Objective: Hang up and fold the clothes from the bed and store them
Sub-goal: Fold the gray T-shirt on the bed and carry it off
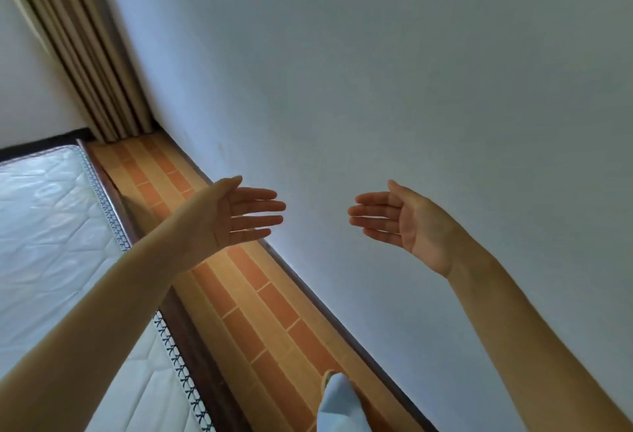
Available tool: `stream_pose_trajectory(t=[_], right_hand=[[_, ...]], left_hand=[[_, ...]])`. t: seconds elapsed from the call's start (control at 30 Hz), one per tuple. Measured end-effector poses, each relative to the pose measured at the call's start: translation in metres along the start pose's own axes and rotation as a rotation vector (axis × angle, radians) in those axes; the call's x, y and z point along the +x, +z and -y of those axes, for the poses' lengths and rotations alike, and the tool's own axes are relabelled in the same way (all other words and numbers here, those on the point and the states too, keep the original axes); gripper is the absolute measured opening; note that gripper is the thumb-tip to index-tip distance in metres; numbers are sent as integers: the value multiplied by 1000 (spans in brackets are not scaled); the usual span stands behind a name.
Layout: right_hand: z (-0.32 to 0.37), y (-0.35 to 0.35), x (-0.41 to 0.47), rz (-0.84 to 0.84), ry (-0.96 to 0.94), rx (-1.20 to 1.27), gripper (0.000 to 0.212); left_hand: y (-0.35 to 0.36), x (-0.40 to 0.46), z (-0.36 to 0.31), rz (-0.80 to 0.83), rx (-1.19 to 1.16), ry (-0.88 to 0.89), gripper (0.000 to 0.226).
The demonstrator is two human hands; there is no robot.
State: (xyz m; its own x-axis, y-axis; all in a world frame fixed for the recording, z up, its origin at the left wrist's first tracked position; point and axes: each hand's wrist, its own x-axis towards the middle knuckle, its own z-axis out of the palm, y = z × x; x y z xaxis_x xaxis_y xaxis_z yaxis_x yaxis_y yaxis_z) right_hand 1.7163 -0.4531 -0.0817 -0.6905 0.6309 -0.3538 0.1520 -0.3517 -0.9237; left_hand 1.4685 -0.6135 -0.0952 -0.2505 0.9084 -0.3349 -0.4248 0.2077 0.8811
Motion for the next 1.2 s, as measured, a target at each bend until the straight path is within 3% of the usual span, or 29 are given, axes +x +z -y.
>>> stream_pose_trajectory(t=[0.4,0.8,1.2], right_hand=[[89,52,280,352,26,-91,49],[142,161,453,594,73,-210,48],[199,319,627,659,9,-241,48]], left_hand=[[-109,141,-103,-340,-136,113,48],[-210,183,-155,-624,-71,125,51],[-392,261,-269,-615,-52,239,50]])
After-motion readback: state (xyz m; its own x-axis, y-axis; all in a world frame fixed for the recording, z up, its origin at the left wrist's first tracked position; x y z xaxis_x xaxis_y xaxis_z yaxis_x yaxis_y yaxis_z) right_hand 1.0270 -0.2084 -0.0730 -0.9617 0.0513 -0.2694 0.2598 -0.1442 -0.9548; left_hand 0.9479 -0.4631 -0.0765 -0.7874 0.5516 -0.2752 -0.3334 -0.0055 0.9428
